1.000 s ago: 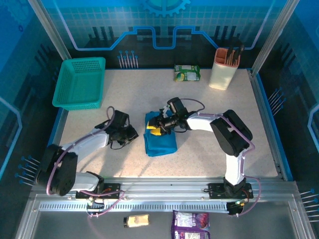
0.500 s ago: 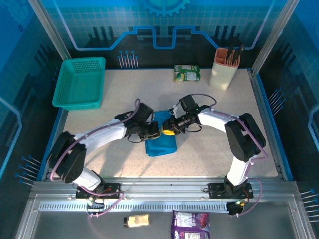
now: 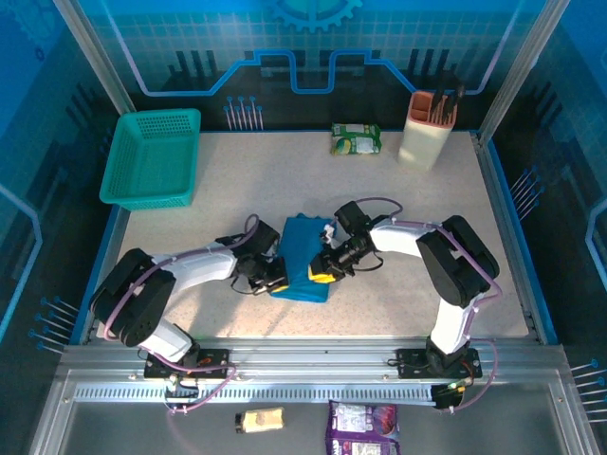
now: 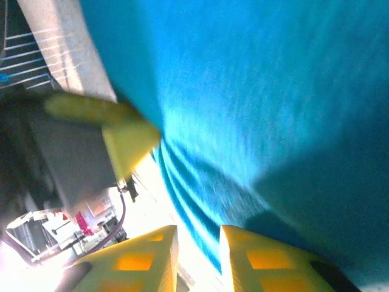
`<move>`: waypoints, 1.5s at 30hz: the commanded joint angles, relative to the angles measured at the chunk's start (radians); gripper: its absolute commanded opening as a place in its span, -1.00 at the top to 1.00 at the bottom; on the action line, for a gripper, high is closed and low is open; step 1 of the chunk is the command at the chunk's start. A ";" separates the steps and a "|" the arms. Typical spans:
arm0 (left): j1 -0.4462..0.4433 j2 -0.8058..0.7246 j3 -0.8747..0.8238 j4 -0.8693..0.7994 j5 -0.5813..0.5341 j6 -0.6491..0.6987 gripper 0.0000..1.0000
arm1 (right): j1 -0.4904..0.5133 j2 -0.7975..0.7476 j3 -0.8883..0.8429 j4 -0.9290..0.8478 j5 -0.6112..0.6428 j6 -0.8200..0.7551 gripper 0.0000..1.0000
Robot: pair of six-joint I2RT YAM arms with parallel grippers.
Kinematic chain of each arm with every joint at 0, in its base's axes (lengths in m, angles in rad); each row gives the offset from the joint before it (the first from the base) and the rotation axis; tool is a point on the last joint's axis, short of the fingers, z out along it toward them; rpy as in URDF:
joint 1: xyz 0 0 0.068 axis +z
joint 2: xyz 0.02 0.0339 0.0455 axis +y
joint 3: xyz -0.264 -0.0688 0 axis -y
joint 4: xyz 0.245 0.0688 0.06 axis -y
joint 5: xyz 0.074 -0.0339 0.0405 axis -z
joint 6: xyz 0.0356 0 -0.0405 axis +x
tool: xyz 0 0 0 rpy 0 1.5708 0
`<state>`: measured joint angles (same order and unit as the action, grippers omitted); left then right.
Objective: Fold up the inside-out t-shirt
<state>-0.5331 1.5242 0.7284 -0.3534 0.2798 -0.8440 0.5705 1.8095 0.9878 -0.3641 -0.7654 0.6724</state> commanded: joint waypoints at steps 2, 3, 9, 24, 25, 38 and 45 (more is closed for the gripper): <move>0.138 0.014 0.014 -0.099 -0.055 0.132 0.97 | -0.038 -0.042 0.108 -0.074 0.049 -0.032 0.47; 0.163 0.028 0.039 -0.105 -0.051 0.159 0.98 | -0.055 -0.025 0.145 -0.093 0.067 -0.052 0.47; 0.215 0.178 0.214 -0.159 -0.043 0.296 0.97 | -0.128 0.130 0.362 -0.143 0.041 -0.162 0.48; 0.265 0.219 0.435 -0.188 -0.082 0.382 0.87 | -0.191 0.173 0.261 -0.246 0.255 -0.175 0.55; 0.265 0.200 0.437 -0.188 -0.063 0.375 0.87 | -0.178 0.134 0.216 -0.229 0.245 -0.158 0.55; 0.051 0.177 0.377 -0.155 0.052 0.222 0.89 | -0.096 0.017 0.197 -0.145 0.028 -0.128 0.47; 0.056 0.245 0.258 -0.139 0.012 0.190 0.93 | -0.127 0.136 0.161 -0.208 0.127 -0.210 0.52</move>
<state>-0.4896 1.7340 1.0340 -0.4721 0.3111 -0.6273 0.4702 1.9030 1.1755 -0.5171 -0.6838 0.5121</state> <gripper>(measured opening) 0.052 0.246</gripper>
